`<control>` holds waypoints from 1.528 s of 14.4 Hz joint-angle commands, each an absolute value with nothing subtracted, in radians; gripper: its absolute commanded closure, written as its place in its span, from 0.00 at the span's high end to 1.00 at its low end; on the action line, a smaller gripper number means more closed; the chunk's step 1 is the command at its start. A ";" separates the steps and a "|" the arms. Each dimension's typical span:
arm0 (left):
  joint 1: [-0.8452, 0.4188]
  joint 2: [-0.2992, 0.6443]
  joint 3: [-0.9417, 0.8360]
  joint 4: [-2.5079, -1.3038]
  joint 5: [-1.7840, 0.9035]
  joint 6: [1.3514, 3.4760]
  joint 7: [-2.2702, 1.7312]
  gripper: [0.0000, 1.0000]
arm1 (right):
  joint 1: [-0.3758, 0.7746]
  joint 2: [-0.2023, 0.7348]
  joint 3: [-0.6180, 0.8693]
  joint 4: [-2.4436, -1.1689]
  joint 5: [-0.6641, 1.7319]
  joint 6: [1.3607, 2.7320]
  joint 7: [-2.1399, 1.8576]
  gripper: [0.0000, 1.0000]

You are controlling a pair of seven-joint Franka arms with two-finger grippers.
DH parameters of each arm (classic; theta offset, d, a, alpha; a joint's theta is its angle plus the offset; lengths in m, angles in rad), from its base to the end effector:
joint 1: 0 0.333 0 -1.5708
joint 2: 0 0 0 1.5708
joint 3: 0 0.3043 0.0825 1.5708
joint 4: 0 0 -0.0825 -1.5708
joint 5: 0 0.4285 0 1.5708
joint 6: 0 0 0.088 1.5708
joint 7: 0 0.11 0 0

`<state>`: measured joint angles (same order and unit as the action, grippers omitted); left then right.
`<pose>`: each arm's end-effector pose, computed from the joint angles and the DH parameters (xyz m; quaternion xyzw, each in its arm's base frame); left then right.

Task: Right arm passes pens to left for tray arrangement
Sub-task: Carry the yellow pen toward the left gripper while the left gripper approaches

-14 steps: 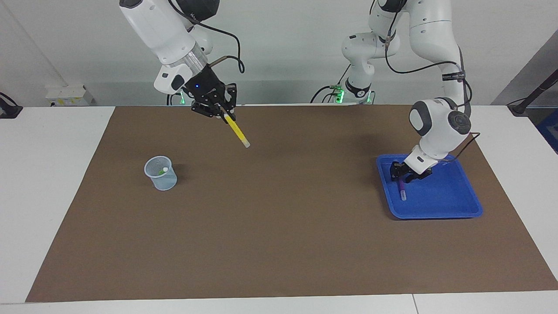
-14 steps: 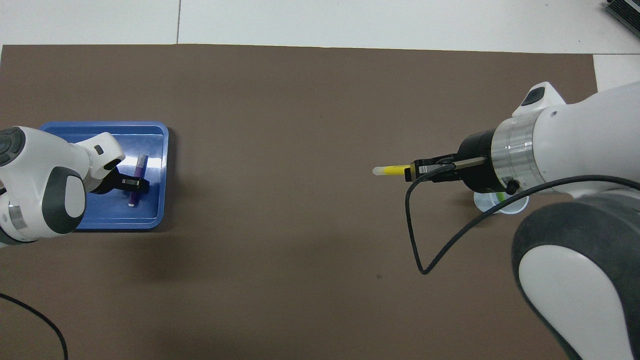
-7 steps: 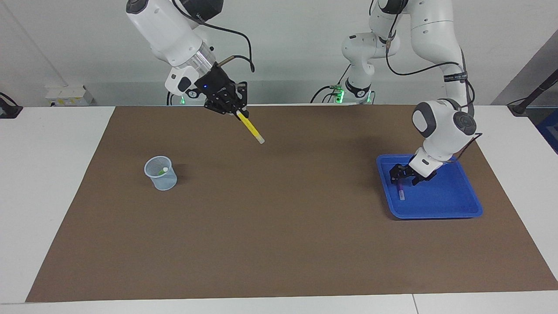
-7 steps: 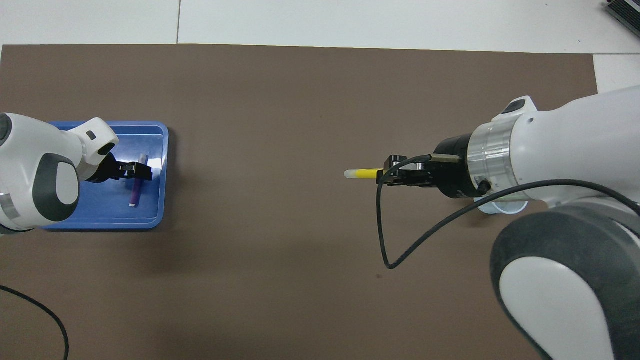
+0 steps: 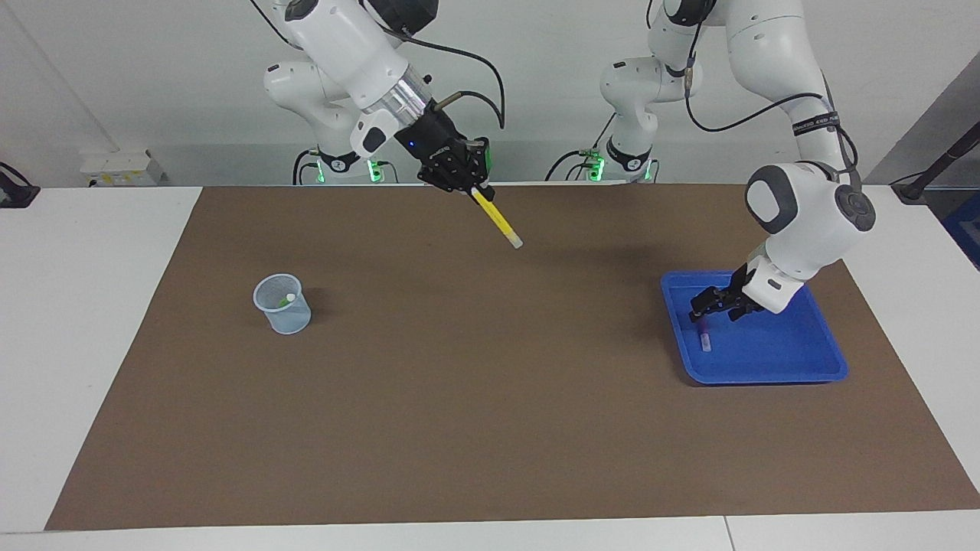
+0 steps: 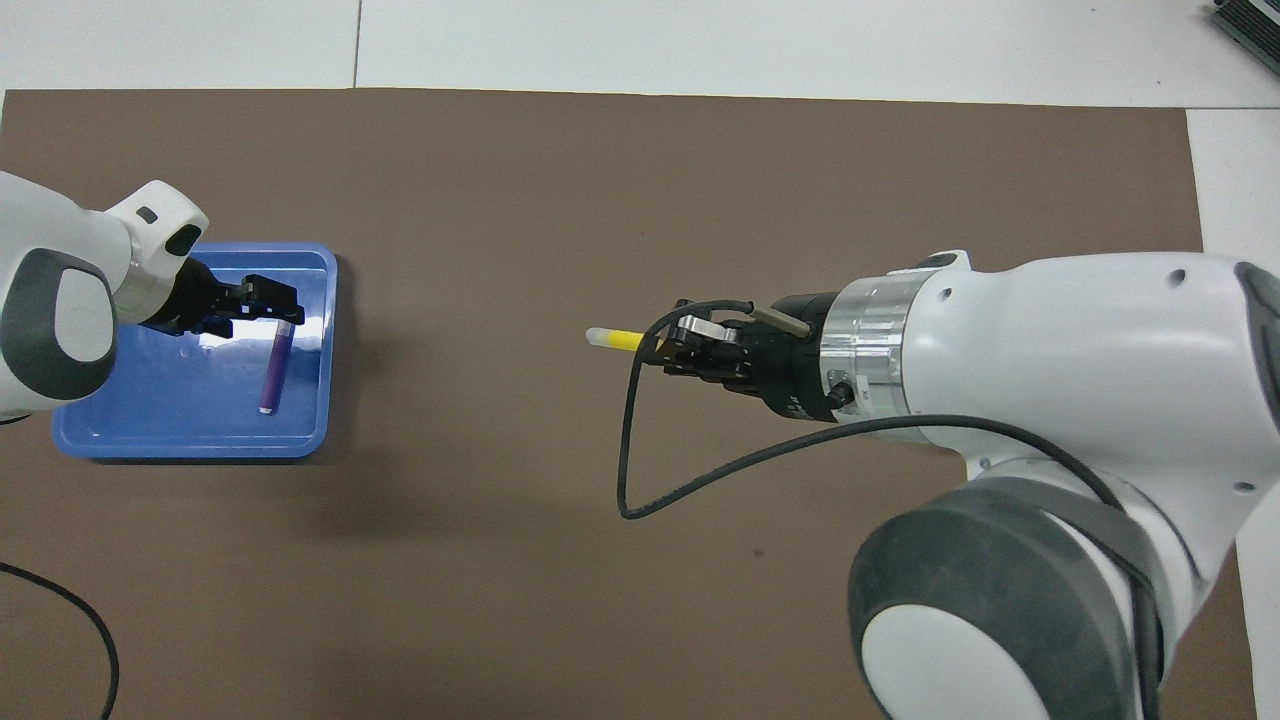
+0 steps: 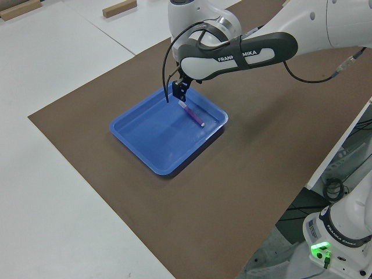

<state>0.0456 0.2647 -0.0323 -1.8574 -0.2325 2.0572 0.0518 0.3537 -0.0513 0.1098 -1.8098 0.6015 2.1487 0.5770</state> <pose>0.6491 -0.0035 0.3370 0.9932 0.0388 -0.0289 0.1059 0.5499 0.3042 0.5812 -0.9300 0.1633 -0.0255 0.3283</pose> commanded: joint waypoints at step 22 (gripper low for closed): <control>-0.023 0.008 -0.038 -1.831 -0.810 1.784 -0.782 1.00 | 0.606 -0.046 0.107 -2.054 0.735 2.865 0.629 0.00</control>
